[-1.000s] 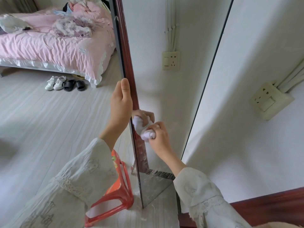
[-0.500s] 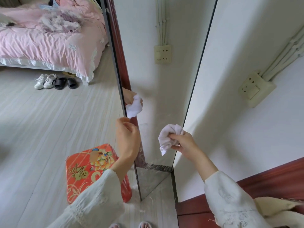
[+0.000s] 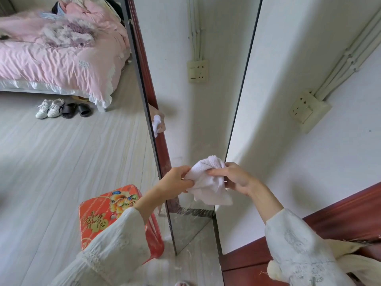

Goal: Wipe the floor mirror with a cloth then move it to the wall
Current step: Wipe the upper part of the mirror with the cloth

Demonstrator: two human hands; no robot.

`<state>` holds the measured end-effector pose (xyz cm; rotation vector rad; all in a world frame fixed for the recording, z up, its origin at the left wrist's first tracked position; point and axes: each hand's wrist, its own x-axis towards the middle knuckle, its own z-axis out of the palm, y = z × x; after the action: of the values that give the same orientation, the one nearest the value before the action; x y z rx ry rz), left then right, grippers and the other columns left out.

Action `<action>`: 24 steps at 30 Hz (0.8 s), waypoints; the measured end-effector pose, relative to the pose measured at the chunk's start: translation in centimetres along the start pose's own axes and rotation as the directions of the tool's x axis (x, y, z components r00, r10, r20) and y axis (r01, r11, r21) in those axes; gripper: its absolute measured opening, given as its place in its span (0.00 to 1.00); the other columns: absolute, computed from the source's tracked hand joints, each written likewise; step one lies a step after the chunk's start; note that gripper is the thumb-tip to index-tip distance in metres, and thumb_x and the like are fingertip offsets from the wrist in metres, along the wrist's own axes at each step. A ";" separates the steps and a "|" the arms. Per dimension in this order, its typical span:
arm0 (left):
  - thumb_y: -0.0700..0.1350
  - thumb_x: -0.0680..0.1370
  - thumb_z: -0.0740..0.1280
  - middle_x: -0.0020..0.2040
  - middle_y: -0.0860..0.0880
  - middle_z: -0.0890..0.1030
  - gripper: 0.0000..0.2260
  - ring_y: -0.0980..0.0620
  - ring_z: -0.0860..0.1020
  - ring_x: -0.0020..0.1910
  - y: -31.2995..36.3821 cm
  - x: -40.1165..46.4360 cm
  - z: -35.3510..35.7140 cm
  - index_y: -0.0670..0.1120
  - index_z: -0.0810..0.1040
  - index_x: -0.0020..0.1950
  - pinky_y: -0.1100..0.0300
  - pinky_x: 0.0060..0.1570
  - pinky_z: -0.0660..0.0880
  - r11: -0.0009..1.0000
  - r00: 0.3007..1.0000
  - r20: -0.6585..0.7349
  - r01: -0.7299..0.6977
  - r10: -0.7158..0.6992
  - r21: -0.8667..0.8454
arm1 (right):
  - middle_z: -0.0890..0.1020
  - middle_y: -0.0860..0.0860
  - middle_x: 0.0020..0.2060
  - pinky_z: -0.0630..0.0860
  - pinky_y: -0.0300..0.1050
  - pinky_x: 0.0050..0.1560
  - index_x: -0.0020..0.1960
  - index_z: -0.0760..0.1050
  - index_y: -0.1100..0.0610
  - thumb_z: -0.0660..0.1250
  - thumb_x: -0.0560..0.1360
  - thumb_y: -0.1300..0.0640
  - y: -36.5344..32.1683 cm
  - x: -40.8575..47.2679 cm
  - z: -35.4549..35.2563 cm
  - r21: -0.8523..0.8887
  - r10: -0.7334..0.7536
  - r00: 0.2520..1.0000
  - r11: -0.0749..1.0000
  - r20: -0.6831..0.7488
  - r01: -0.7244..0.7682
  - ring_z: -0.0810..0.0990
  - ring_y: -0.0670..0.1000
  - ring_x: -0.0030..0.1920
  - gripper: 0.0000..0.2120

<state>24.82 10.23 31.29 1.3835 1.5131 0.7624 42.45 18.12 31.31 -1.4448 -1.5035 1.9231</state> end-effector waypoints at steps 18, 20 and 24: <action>0.54 0.76 0.63 0.59 0.52 0.69 0.24 0.54 0.71 0.56 -0.9 0.2 -0.3 0.47 0.64 0.68 0.61 0.52 0.68 0.996 0.993 -0.119 0.004 0.006 0.085 | 0.82 0.58 0.48 0.77 0.37 0.46 0.55 0.77 0.66 0.60 0.79 0.54 -0.8 -1.0 0.9 -0.117 -0.077 0.992 0.989 0.098 0.088 0.80 0.53 0.49 0.16; 0.53 0.74 0.66 0.58 0.50 0.73 0.23 0.51 0.74 0.53 -1.2 0.6 -0.3 0.47 0.66 0.66 0.59 0.51 0.72 0.998 0.987 -0.161 0.034 -0.024 0.056 | 0.82 0.58 0.48 0.76 0.35 0.46 0.53 0.77 0.64 0.60 0.79 0.53 -0.9 -1.3 1.3 -0.128 -0.079 0.991 0.987 0.112 0.093 0.81 0.52 0.49 0.15; 0.44 0.73 0.69 0.46 0.48 0.78 0.17 0.52 0.78 0.38 -2.3 0.7 -0.5 0.43 0.72 0.60 0.59 0.40 0.75 0.998 0.977 -0.210 0.052 -0.041 0.045 | 0.83 0.51 0.42 0.74 0.37 0.48 0.47 0.79 0.58 0.62 0.78 0.53 -0.6 -1.4 1.5 -0.074 -0.134 0.990 0.989 -0.032 0.132 0.81 0.47 0.45 0.11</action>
<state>23.44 10.62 29.30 1.3327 1.7320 0.8678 41.68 16.49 32.44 -1.3646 -1.6239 1.7717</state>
